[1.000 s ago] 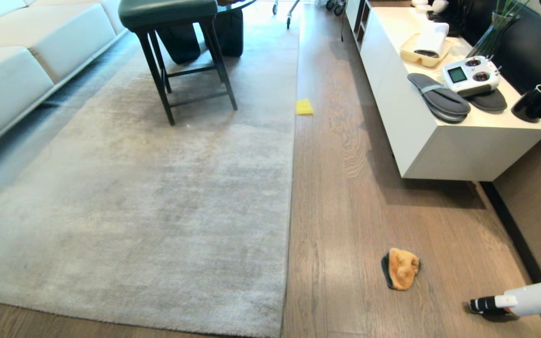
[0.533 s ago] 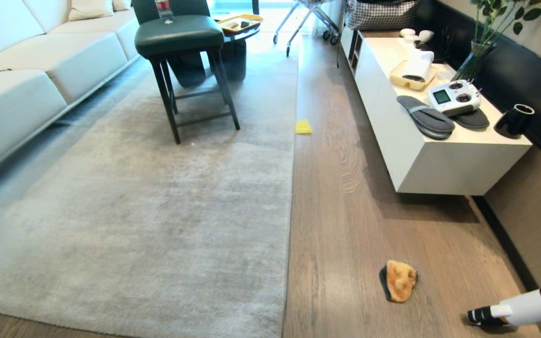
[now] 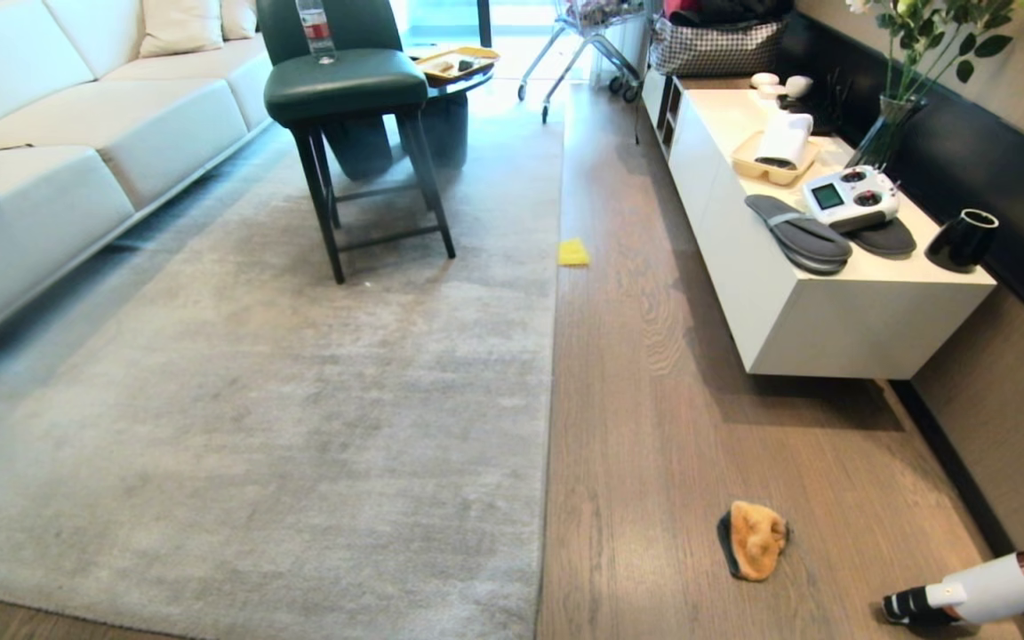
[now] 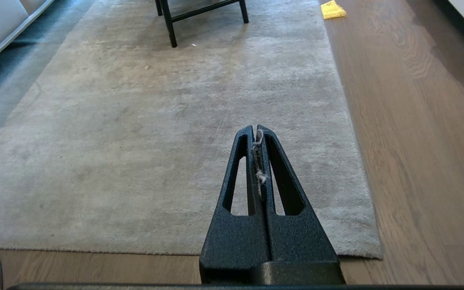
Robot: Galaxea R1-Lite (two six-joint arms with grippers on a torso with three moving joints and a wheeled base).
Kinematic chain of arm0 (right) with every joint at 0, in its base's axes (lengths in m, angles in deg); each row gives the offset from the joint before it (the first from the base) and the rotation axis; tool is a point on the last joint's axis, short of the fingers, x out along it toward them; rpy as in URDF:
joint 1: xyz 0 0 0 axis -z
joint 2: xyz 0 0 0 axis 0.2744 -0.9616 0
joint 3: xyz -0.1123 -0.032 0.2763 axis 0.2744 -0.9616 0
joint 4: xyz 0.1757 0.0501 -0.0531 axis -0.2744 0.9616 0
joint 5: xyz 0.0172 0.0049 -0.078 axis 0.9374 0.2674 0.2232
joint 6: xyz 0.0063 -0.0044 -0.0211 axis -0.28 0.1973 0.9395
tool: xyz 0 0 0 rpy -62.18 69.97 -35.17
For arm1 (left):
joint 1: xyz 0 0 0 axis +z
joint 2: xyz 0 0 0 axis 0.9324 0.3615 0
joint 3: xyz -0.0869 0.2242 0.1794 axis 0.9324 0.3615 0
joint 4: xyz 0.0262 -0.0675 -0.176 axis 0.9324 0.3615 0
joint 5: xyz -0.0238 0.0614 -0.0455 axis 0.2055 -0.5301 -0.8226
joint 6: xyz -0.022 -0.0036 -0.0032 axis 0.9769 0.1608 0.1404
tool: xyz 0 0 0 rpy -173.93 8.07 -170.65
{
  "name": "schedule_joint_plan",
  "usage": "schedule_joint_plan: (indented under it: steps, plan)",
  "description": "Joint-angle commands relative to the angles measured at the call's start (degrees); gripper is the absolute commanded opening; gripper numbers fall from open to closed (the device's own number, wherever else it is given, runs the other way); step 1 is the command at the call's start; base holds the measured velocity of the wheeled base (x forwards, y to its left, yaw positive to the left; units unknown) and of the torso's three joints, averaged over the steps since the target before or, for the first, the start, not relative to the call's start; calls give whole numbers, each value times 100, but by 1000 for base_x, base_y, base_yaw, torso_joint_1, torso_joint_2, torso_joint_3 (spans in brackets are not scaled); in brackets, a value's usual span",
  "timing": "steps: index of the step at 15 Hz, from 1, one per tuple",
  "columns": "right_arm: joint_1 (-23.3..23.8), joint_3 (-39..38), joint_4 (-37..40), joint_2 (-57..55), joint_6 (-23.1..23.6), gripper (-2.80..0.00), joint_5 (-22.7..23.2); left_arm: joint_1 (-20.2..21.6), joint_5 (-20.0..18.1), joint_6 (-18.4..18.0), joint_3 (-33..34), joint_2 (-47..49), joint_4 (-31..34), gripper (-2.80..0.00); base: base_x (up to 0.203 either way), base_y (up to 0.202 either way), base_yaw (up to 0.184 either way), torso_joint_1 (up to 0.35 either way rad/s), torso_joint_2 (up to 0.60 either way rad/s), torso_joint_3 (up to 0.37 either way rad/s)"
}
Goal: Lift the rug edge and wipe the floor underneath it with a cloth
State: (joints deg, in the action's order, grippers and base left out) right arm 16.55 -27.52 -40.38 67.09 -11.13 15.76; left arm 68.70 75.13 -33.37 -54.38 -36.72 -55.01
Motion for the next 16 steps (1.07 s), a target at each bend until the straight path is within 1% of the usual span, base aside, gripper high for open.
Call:
schedule_joint_plan:
  steps: [1,16]
  plan:
    - [-1,0,-6,-9,4,-280,5,2,-4,1,1,0,-3,-280,0,0,0,17,2,95]
    - [-1,0,-12,-9,-1,-280,5,-3,-4,-8,1,0,-3,-280,0,0,0,0,1,6]
